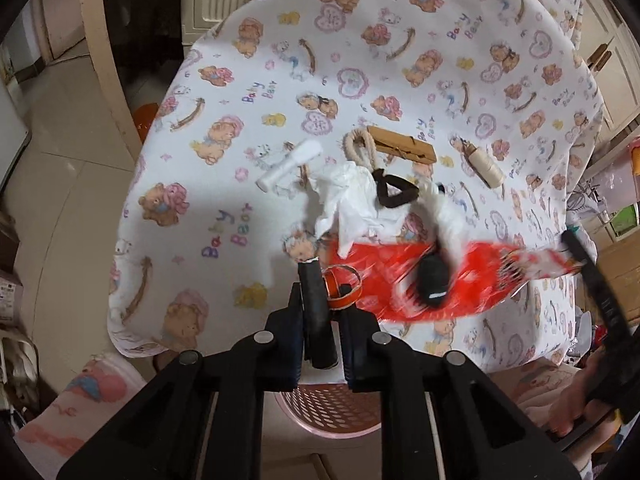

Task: Collect trash
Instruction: 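Grasp the red wrapper and black marker with the left gripper, then carry the red wrapper and marker down and drop them into the pink basket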

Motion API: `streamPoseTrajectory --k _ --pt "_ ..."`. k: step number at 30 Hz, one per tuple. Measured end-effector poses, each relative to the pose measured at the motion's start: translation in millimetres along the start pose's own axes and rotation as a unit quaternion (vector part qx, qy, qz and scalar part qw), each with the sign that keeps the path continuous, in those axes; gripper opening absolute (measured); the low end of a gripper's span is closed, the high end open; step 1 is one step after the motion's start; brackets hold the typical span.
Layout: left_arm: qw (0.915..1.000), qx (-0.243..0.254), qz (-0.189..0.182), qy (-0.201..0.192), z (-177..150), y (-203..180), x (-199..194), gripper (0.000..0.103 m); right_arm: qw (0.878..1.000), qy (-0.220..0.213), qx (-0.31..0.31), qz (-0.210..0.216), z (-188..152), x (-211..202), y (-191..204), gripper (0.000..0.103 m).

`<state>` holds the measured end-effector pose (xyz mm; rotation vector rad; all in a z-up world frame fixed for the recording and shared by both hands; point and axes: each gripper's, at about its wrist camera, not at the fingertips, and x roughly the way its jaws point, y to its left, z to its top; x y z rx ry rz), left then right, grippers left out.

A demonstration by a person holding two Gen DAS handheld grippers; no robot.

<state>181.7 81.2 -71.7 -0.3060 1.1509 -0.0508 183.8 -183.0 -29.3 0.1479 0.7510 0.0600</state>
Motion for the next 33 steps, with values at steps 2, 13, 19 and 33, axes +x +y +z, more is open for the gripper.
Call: streamPoseTrajectory --k 2,13,19,33 --pt "0.9999 0.009 0.006 -0.008 -1 -4 -3 0.014 1.0 -0.017 0.013 0.003 6 -11 -12 0.007" --pt "0.9984 0.043 -0.001 -0.037 -6 -23 -12 0.014 0.987 -0.131 -0.043 -0.087 15 -72 -17 0.007" --pt "0.9978 0.049 -0.016 -0.042 -14 -30 -19 0.014 0.98 -0.186 -0.044 -0.056 13 -122 -25 0.007" --pt "0.9889 0.084 -0.056 -0.109 -73 -64 -110 0.014 0.97 -0.233 -0.072 0.002 6 -209 -2 0.007"
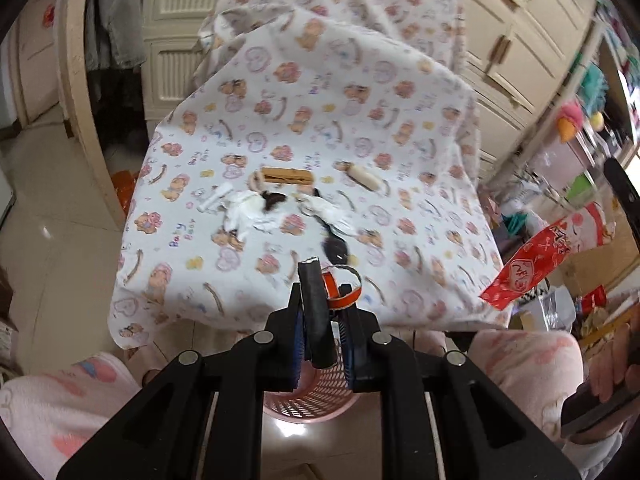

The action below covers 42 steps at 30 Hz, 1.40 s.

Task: Collect trash
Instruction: 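Carry the red wrapper and marker down and drop them into the pink basket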

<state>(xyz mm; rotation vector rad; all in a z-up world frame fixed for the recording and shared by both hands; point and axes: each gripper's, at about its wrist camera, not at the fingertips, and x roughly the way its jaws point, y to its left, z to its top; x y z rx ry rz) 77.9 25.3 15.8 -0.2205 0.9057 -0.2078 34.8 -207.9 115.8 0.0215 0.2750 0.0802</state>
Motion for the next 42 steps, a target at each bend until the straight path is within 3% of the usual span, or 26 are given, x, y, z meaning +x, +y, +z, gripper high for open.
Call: streamPoseTrajectory --k 2,7,15,19,25,31,34,39,42 --pt "1.0 0.0 -0.008 0.003 -10 -5 0 0.014 1.0 0.011 -0.005 0.018 -7 -6 9 0.007" --pt "0.999 -0.019 -0.022 0.034 -36 0 22 0.014 0.991 0.087 0.026 0.096 -35 6 22 0.007" --pt "0.9938 -0.063 -0.016 0.09 -48 29 50 0.014 0.954 0.213 0.097 0.188 -91 53 27 0.007" --pt "0.9902 -0.071 -0.016 0.12 -52 36 63 0.014 0.945 0.248 0.096 0.188 -114 69 33 0.007" --pt "0.9777 -0.1 -0.021 0.184 -67 44 95 0.014 0.922 0.318 0.097 0.2 -153 100 50 0.007" --pt "0.9724 -0.096 -0.004 0.213 -74 44 113 0.014 0.913 0.358 0.084 0.176 -189 119 59 0.007" --pt "0.9681 -0.105 -0.008 0.227 -76 47 120 0.014 0.919 0.36 0.07 0.143 -200 123 60 0.008" --pt "0.9617 -0.109 0.0 0.252 -82 48 129 0.014 0.899 0.41 0.078 0.133 -228 136 58 0.008" --pt "0.9596 -0.106 0.011 0.261 -86 48 134 0.014 0.879 0.449 0.079 0.139 -243 143 60 0.008"
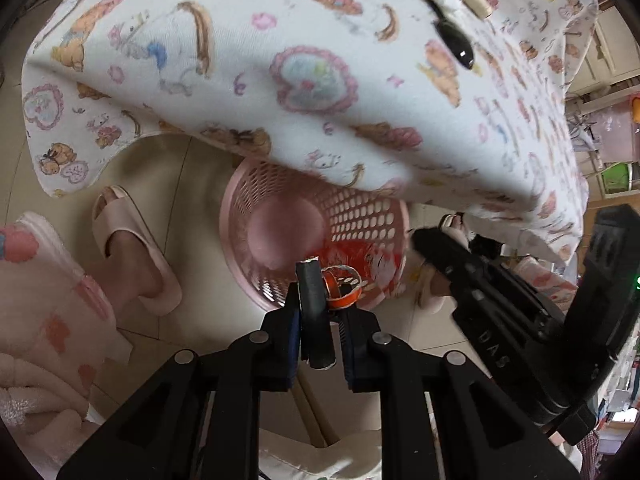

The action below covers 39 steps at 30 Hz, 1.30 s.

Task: Collect trash
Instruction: 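Carry the red wrapper and marker down and drop them into the pink basket, then raise the left gripper back over the table toward the tissues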

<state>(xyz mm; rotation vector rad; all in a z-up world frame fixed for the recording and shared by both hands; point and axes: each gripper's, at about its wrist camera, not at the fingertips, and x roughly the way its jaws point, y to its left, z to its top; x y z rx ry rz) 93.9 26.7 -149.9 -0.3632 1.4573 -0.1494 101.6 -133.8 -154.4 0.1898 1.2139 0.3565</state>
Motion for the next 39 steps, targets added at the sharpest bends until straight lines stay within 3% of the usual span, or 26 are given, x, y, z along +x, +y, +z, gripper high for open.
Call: streamPoseTrajectory --k 3,7,9,15,17,19,23,26,32,34,36,39 --pt "0.9998 -0.01 0.002 0.016 0 5 10 0.014 0.999 0.043 0.02 0.012 -5 18 -8 0.011" --pt "0.9991 -0.019 0.021 0.03 6 10 30 0.014 0.993 0.099 0.068 0.014 -19 42 -26 0.035" --pt "0.9985 -0.025 0.025 0.042 8 11 44 0.014 0.986 0.122 0.108 0.017 -24 51 -40 0.036" --pt "0.9965 -0.021 0.043 0.068 4 8 67 0.018 0.972 0.15 0.179 0.008 -28 56 -68 0.036" --pt "0.9963 -0.016 0.044 0.071 3 5 69 0.027 0.971 0.15 0.186 0.006 -28 55 -72 0.05" --pt "0.9962 -0.011 0.053 0.068 2 2 68 0.041 0.973 0.146 0.178 0.0 -25 53 -70 0.061" --pt "0.9953 -0.007 0.068 0.068 1 3 66 0.042 0.981 0.132 0.133 -0.045 -21 43 -57 0.078" --pt "0.9948 -0.001 0.084 0.057 0 2 56 0.043 0.984 0.108 0.11 -0.086 -15 31 -56 0.084" --pt "0.9923 0.046 0.11 -0.034 -4 -14 6 0.056 0.991 0.035 0.06 -0.116 1 -11 -37 0.093" --pt "0.9888 0.057 0.121 -0.065 -5 -17 -9 0.066 0.993 0.014 0.049 -0.111 4 -27 -28 0.096" --pt "0.9834 0.074 0.134 -0.097 -7 -22 -23 0.068 0.994 -0.01 0.041 -0.096 7 -45 -20 0.098" --pt "0.9814 0.075 0.12 -0.13 -8 -23 -40 0.076 0.994 -0.058 0.019 -0.089 7 -70 -8 0.1"
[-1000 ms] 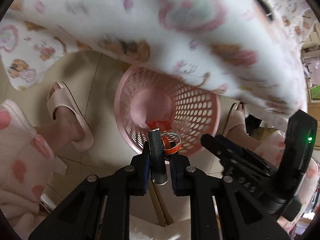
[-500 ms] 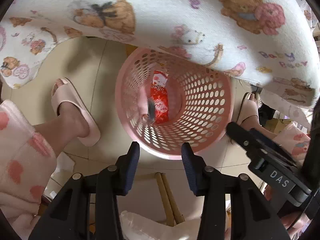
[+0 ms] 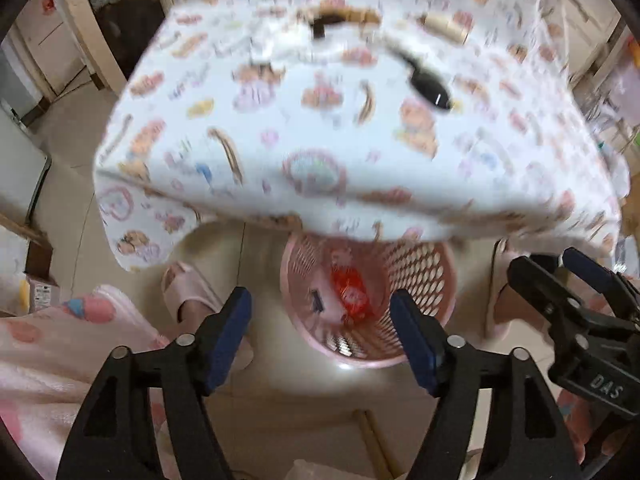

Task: Collect trash
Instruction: 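Raise the left gripper back over the table toward the tissues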

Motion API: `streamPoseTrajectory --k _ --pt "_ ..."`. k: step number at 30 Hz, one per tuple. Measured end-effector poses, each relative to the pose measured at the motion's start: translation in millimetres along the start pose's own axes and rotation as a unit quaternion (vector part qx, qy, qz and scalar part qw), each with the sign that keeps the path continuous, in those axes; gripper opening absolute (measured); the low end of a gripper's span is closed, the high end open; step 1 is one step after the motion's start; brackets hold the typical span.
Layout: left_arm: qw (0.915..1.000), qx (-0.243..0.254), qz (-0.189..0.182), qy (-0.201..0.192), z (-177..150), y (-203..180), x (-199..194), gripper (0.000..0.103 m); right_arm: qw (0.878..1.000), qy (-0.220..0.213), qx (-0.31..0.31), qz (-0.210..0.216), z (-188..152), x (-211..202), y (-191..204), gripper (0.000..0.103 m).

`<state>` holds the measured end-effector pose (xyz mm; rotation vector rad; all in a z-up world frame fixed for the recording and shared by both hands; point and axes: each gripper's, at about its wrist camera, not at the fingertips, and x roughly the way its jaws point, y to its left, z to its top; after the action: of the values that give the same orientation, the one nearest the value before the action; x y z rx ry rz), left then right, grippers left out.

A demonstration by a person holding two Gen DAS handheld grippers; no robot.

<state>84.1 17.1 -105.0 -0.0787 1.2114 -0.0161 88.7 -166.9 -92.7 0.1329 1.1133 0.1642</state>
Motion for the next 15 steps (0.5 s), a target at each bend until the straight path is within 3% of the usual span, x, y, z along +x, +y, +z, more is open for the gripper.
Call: streamPoseTrajectory --k 3,8,11,15 --pt "0.9992 -0.007 -0.008 -0.037 4 4 -16 0.082 0.998 -0.063 -0.02 -0.001 6 -25 5 0.102" --pt "0.9931 0.004 0.024 -0.115 6 5 -45 0.083 0.992 -0.12 -0.035 -0.004 13 -41 6 0.102" --pt "0.9859 -0.011 0.02 -0.166 -1 12 -73 0.083 0.987 -0.145 -0.064 -0.01 21 -54 15 0.102" --pt "0.9708 0.014 0.025 -0.238 -5 10 -107 0.088 0.975 -0.2 -0.093 -0.019 28 -81 15 0.103"
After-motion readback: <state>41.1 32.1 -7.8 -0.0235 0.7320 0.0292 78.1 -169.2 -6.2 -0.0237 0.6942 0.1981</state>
